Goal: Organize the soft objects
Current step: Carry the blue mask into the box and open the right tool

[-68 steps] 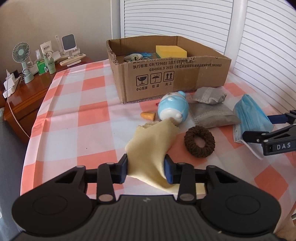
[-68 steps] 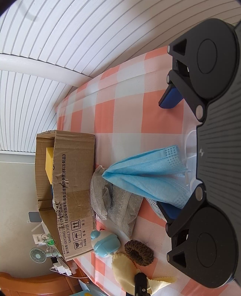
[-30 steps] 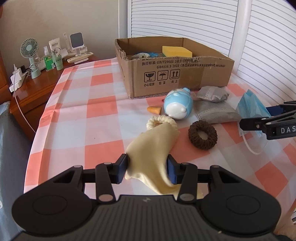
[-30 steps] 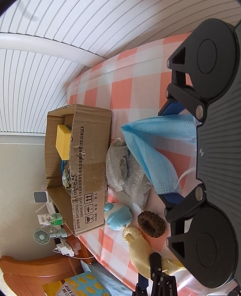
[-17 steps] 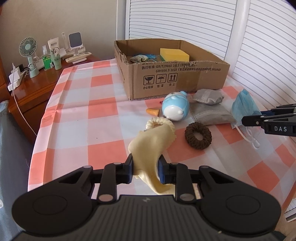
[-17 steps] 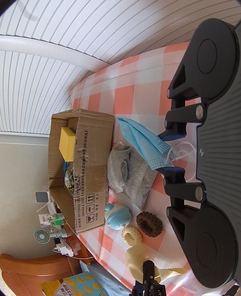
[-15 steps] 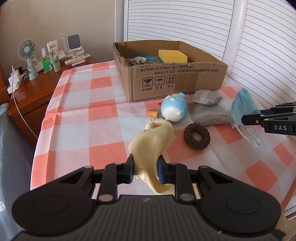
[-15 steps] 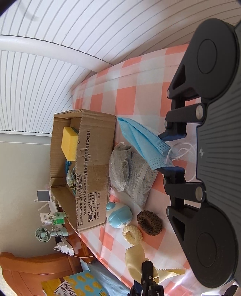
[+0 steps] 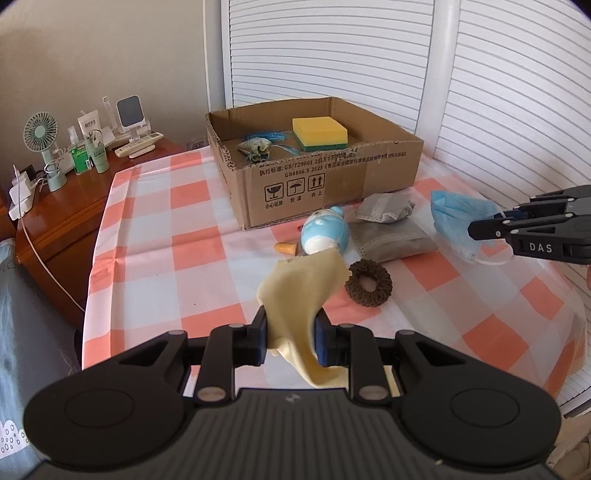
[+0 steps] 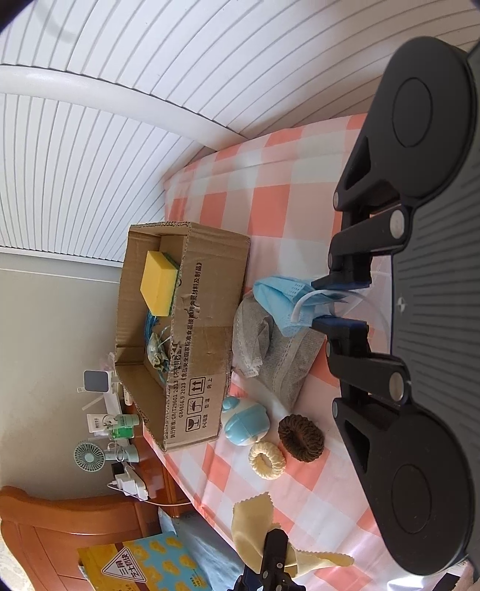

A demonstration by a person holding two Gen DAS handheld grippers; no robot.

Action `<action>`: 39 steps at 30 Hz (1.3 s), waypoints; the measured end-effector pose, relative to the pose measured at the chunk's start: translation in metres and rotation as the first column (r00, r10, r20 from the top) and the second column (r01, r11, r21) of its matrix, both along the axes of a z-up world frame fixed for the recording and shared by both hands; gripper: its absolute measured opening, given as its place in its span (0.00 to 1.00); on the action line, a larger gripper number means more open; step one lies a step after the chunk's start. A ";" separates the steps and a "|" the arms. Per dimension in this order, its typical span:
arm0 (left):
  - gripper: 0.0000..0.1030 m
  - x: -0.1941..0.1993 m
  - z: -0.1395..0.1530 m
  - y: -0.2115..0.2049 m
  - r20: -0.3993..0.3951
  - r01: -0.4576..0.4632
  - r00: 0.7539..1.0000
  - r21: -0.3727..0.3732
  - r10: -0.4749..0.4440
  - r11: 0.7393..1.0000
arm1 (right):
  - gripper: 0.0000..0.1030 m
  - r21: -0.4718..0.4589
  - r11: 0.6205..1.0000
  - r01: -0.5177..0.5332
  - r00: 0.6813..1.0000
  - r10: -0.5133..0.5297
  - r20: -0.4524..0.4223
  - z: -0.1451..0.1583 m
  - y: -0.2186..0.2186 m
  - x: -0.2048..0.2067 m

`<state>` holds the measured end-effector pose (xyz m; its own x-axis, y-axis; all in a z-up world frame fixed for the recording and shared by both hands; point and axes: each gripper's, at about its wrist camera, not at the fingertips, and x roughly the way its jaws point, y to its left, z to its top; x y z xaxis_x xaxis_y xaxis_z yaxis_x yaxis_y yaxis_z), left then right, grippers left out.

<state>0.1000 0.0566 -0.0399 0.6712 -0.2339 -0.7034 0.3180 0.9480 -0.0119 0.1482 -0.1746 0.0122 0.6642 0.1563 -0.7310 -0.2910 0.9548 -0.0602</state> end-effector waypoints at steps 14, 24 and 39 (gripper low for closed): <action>0.22 0.003 0.009 0.000 -0.005 0.025 1.000 -0.020 -0.025 0.999 | 0.12 -0.020 0.999 -0.032 0.995 0.034 0.098 0.036 0.001 0.003; 0.22 0.004 0.012 0.003 -0.001 0.014 1.000 -0.029 -0.014 0.999 | 0.12 -0.066 0.995 -0.081 0.970 0.094 0.222 0.079 0.017 0.061; 0.22 0.009 0.014 0.012 -0.013 -0.037 0.999 -0.019 0.037 0.999 | 0.96 0.019 0.997 -0.081 0.990 0.078 0.121 0.047 0.032 0.118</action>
